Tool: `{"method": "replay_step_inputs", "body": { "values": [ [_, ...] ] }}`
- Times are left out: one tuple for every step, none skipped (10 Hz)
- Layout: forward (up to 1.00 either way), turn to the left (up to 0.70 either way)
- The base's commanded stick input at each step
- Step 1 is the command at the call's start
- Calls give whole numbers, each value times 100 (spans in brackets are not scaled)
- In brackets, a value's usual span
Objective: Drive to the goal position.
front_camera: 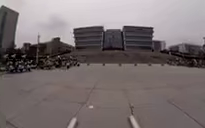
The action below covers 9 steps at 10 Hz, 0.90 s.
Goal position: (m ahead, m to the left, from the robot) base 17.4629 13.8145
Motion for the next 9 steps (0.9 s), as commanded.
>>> {"method": "replay_step_inputs", "body": {
  "values": [
    [100,0],
    [100,0],
    [100,0],
    [100,0],
    [100,0],
    [100,0],
    [100,0],
    [100,0],
    [100,0]
  ]
}}
